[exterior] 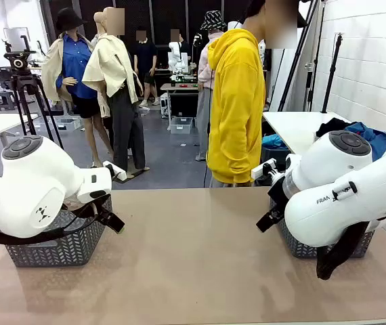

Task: Sort the tops and bottoms.
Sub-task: Lift clothes from the center of the table with your left hand.

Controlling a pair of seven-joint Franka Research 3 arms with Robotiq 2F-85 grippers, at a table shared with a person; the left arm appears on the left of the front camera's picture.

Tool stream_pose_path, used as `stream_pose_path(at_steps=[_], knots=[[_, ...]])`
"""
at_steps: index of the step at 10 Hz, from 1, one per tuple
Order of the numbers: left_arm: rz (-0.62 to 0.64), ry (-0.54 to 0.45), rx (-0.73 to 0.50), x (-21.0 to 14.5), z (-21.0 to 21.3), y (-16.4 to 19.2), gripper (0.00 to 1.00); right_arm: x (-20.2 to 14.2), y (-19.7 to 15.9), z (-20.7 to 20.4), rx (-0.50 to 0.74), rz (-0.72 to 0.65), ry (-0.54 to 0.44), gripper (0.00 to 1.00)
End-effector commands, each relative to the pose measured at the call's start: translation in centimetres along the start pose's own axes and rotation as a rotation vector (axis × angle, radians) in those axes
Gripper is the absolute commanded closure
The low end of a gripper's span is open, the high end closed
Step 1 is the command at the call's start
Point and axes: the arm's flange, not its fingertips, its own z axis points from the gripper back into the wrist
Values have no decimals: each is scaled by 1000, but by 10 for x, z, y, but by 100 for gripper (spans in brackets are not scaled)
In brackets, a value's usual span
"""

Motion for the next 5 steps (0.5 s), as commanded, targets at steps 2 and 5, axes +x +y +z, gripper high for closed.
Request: stream_pose_path(at_steps=[2,5], knots=[[0,1,0,0,0,0,0,0,0,0,0,0,0,0],[0,1,0,0,0,0,0,0,0,0,0,0,0,0]])
